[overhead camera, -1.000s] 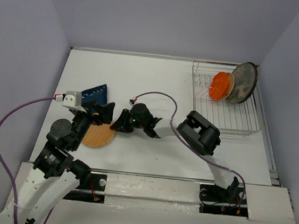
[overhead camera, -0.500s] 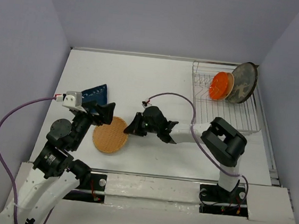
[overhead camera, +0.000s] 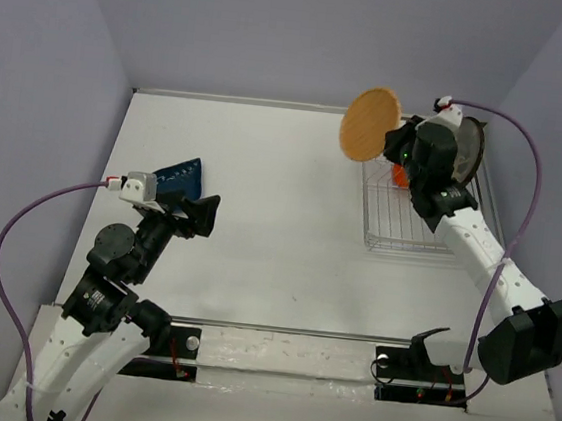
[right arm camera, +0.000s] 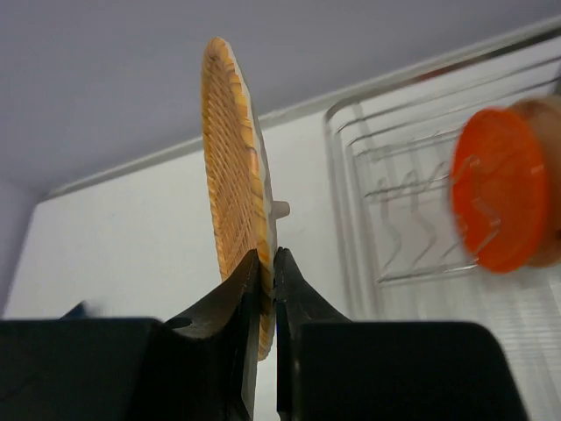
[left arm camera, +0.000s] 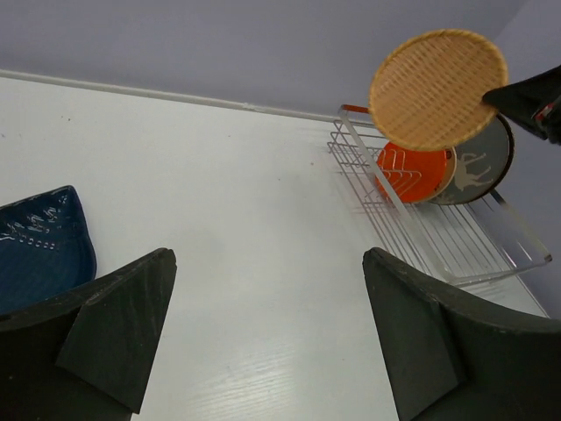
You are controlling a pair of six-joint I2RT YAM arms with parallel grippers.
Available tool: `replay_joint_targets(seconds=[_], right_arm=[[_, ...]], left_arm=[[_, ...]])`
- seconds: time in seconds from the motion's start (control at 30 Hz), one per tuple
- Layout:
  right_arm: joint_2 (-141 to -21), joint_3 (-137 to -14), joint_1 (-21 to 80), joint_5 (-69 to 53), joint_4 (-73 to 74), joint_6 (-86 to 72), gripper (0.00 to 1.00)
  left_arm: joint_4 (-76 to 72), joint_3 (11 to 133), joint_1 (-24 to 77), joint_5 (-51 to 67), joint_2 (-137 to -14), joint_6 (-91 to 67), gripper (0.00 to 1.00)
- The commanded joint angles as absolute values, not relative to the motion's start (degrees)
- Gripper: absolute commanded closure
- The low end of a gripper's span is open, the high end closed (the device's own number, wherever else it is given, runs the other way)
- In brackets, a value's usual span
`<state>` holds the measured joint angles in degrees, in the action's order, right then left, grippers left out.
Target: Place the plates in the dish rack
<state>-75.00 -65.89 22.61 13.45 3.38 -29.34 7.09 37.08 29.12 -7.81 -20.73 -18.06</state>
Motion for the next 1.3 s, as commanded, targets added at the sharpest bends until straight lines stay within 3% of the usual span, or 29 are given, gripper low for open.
replay_joint_targets(seconds=[0.0, 0.13, 0.43, 1.27], right_arm=[[-78.9, -75.7, 19.4, 29.8, 7.0, -11.5, 0.93], [-83.3, -82.6, 16.8, 35.4, 5.4, -1.1, 0.93], [-91.9, -88.9, 12.7, 33.4, 4.7, 11.9, 0.93], [-90.0, -80.2, 12.1, 26.7, 4.6, 4.7, 0.93]], left_arm=[[3.9, 36.7, 28.9, -6.2, -19.6, -17.2, 0.01], [4.0, 36.7, 29.5, -6.0, -19.3, -17.1, 0.01], [4.0, 36.7, 31.0, -5.9, -19.2, -16.9, 0.01], [3.8, 36.7, 31.3, -5.5, -20.0, -16.8, 0.01]])
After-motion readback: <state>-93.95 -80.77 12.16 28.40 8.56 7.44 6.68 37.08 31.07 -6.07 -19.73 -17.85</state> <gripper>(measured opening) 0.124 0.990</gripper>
